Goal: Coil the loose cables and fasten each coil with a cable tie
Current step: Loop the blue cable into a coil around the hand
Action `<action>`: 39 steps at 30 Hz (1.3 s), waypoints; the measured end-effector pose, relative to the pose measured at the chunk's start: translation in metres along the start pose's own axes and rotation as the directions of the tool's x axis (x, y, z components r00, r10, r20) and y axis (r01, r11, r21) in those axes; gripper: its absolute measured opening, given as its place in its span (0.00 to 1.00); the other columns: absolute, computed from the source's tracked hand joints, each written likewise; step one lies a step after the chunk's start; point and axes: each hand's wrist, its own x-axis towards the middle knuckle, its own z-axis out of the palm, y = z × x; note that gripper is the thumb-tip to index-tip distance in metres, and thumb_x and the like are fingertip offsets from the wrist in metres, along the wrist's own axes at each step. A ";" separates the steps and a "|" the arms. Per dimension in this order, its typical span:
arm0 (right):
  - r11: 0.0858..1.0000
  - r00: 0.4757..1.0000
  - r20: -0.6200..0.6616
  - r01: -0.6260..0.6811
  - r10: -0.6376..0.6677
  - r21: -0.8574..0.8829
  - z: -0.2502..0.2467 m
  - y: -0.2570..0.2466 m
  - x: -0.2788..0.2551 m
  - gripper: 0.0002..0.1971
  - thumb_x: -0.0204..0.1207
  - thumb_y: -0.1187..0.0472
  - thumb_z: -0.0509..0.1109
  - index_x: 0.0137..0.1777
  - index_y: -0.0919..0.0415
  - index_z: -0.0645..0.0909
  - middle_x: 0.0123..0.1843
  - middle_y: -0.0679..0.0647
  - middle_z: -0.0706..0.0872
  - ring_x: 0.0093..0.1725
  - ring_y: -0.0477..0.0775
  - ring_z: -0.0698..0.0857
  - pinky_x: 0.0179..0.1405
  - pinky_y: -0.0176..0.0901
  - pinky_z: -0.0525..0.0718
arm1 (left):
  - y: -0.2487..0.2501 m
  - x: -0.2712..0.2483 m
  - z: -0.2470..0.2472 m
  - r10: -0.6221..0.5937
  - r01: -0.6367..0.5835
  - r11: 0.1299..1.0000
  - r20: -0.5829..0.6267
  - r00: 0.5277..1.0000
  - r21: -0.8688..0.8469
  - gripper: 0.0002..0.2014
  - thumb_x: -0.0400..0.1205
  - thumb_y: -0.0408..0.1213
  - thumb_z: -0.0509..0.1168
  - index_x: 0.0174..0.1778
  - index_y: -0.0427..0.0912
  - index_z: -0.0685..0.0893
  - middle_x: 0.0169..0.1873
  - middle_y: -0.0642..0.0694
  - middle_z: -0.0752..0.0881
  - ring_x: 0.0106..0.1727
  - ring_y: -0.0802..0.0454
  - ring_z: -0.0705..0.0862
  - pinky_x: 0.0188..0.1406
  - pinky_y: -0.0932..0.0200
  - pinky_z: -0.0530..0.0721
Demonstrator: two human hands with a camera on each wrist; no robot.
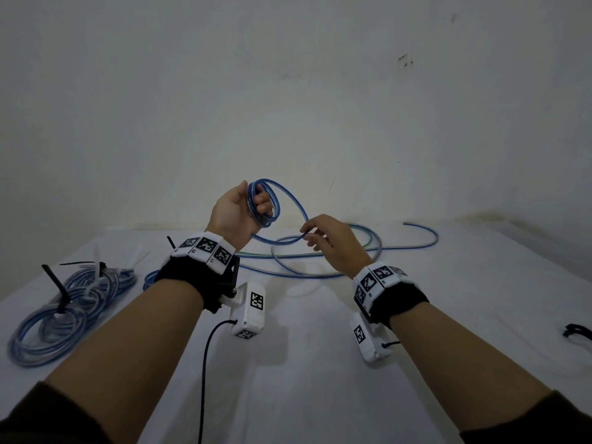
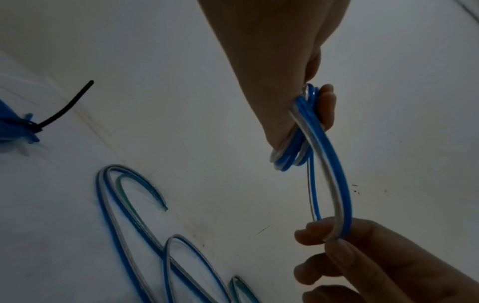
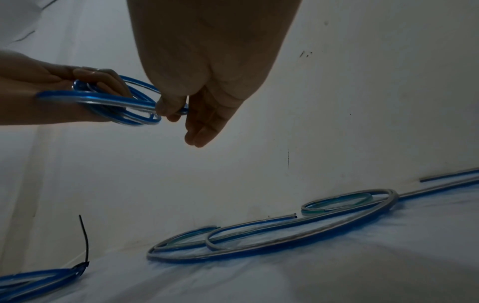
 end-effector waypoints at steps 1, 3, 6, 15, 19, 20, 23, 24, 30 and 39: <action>1.000 1.000 -0.006 -0.013 0.013 0.025 0.001 0.000 -0.001 0.07 0.80 0.67 0.62 0.53 0.64 0.81 0.48 0.55 0.83 0.40 0.51 0.86 0.39 0.45 0.86 | 0.001 0.000 -0.002 0.004 -0.004 1.000 -0.003 1.000 -0.029 0.19 0.87 0.43 0.43 0.37 0.39 0.73 0.23 0.49 0.72 0.22 0.55 0.70 0.26 0.66 0.73; 0.997 0.999 -0.023 -0.045 0.047 0.068 0.002 -0.001 -0.003 0.07 0.81 0.67 0.62 0.52 0.64 0.81 0.48 0.54 0.84 0.41 0.50 0.86 0.39 0.46 0.87 | 0.001 0.002 -0.005 0.005 -0.006 0.996 -0.012 1.000 -0.094 0.19 0.86 0.44 0.43 0.38 0.38 0.73 0.24 0.49 0.73 0.23 0.55 0.70 0.27 0.66 0.73; 0.992 0.996 -0.029 -0.085 0.088 0.090 0.004 -0.002 -0.003 0.07 0.81 0.67 0.62 0.52 0.64 0.81 0.43 0.50 0.84 0.38 0.47 0.86 0.38 0.42 0.86 | 0.000 0.004 -0.008 0.010 -0.012 0.992 -0.015 1.000 -0.124 0.18 0.83 0.45 0.47 0.39 0.37 0.75 0.26 0.48 0.73 0.26 0.54 0.71 0.30 0.65 0.72; 0.993 0.992 0.058 -0.107 0.109 -0.041 0.016 -0.014 0.001 0.09 0.82 0.62 0.61 0.51 0.66 0.80 0.42 0.57 0.86 0.34 0.54 0.86 0.38 0.41 0.82 | -0.017 0.007 0.009 0.061 -0.063 0.988 0.014 0.998 0.141 0.11 0.85 0.31 0.47 0.40 0.40 0.72 0.25 0.51 0.76 0.25 0.57 0.75 0.33 0.64 0.73; 0.995 0.990 0.107 -0.091 0.094 -0.033 0.012 -0.015 0.000 0.09 0.80 0.63 0.65 0.52 0.64 0.85 0.39 0.56 0.88 0.28 0.52 0.85 0.35 0.31 0.80 | -0.024 0.010 0.006 0.077 -0.093 0.905 0.055 0.995 0.415 0.12 0.89 0.36 0.47 0.41 0.41 0.71 0.26 0.52 0.75 0.25 0.59 0.74 0.32 0.65 0.75; 0.996 0.991 0.095 -0.089 0.089 -0.006 0.010 -0.016 0.000 0.09 0.79 0.63 0.66 0.53 0.64 0.86 0.39 0.55 0.87 0.28 0.51 0.85 0.35 0.31 0.81 | -0.025 0.010 0.004 0.082 -0.097 0.876 0.053 0.995 0.472 0.12 0.89 0.37 0.47 0.41 0.41 0.70 0.26 0.52 0.74 0.25 0.59 0.74 0.32 0.65 0.75; 0.976 0.987 -0.069 -0.135 0.148 0.170 0.004 -0.020 0.004 0.09 0.78 0.64 0.67 0.55 0.64 0.85 0.36 0.56 0.85 0.30 0.53 0.84 0.36 0.39 0.85 | -0.027 0.010 0.002 0.086 -0.106 0.776 0.061 0.994 0.622 0.13 0.88 0.40 0.48 0.39 0.41 0.70 0.25 0.51 0.72 0.25 0.56 0.74 0.31 0.64 0.74; 0.979 0.976 -0.169 -0.105 0.135 0.174 0.001 -0.021 0.007 0.09 0.78 0.65 0.66 0.54 0.65 0.83 0.38 0.58 0.85 0.32 0.53 0.83 0.37 0.37 0.83 | -0.028 0.009 0.003 0.077 -0.109 0.743 0.077 0.994 0.661 0.14 0.88 0.40 0.49 0.38 0.41 0.71 0.25 0.51 0.70 0.24 0.56 0.72 0.29 0.64 0.73; 0.995 0.990 -0.137 -0.022 0.035 0.098 -0.019 -0.028 0.019 0.15 0.80 0.67 0.61 0.65 0.59 0.77 0.61 0.49 0.82 0.61 0.48 0.77 0.60 0.34 0.75 | -0.035 0.002 0.015 -0.024 -0.083 0.576 0.119 0.993 0.813 0.21 0.87 0.47 0.49 0.35 0.38 0.75 0.21 0.49 0.68 0.20 0.57 0.63 0.20 0.66 0.64; 0.930 0.990 0.035 -0.140 0.137 0.340 -0.028 -0.031 0.002 0.09 0.79 0.65 0.67 0.57 0.56 0.77 0.44 0.59 0.83 0.36 0.53 0.85 0.46 0.46 0.86 | -0.053 0.010 0.029 0.150 -0.085 0.379 0.029 0.988 0.922 0.26 0.88 0.49 0.46 0.27 0.40 0.71 0.16 0.50 0.71 0.15 0.55 0.68 0.19 0.62 0.66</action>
